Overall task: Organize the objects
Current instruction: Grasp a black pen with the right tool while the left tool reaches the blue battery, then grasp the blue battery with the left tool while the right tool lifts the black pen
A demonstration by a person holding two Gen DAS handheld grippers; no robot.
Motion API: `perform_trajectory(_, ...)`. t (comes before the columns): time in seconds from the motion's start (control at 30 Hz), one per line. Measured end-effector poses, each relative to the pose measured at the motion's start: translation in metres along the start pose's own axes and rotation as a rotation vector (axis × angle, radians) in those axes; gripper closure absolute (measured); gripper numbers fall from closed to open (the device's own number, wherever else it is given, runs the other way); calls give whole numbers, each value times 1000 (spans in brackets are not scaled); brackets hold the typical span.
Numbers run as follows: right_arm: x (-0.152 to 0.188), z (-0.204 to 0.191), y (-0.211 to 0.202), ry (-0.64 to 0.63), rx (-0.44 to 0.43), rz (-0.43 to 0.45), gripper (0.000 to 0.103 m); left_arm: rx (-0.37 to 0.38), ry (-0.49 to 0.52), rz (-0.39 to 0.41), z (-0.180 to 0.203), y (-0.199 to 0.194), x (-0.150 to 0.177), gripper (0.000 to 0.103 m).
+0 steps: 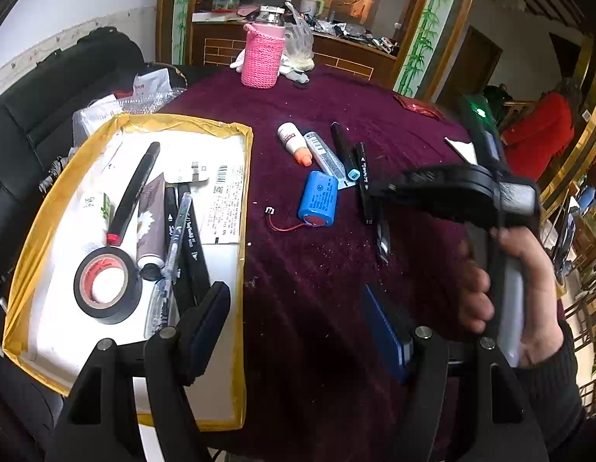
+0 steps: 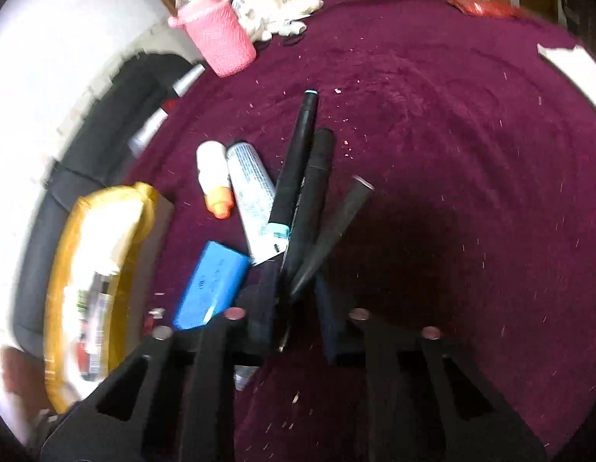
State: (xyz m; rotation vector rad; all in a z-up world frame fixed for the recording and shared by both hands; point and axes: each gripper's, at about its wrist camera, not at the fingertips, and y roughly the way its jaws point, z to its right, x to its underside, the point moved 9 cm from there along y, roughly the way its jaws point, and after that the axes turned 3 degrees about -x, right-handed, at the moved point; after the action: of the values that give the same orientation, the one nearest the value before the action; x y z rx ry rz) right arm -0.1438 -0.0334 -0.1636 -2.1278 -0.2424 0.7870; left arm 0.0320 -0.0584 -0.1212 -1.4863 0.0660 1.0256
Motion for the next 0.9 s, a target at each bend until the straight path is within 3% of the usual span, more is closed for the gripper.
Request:
perform_trajectory(0.07,3,5,-8,0,-16,-11,94,7,0,-11,3,4,-4,32)
perform_trajectory(0.23,16,19,-13,-64,0,-66,95,11,11,-60,16,27,-21,32)
perform_trajectory(0.33,21,28,-17,-78,10,-37,95,49,38,-89,29,47,-37,32)
perform_trajectory(0.43,23,32,-20,-48,-35,-20,95,7,80,-124,33,78,-53,33)
perform_trajectory(0.47,23,33,-20,-47,-37,-15,95,-42,89,-133,30,89,-59,33)
perform_trajectory(0.6,27,32,-22,-65,-16,6,95,-88,106,-127,28,107,-72,33)
perform_trajectory(0.7,28,29,-22,-94,21,17,95,-92,148,-131,33,117,-75,33)
perform_trajectory(0.8,28,29,-22,-106,38,15,95,-87,157,-189,33,132,-69,33)
perform_trajectory(0.9,27,31,-22,-89,25,11,95,-86,174,-176,42,133,-65,34)
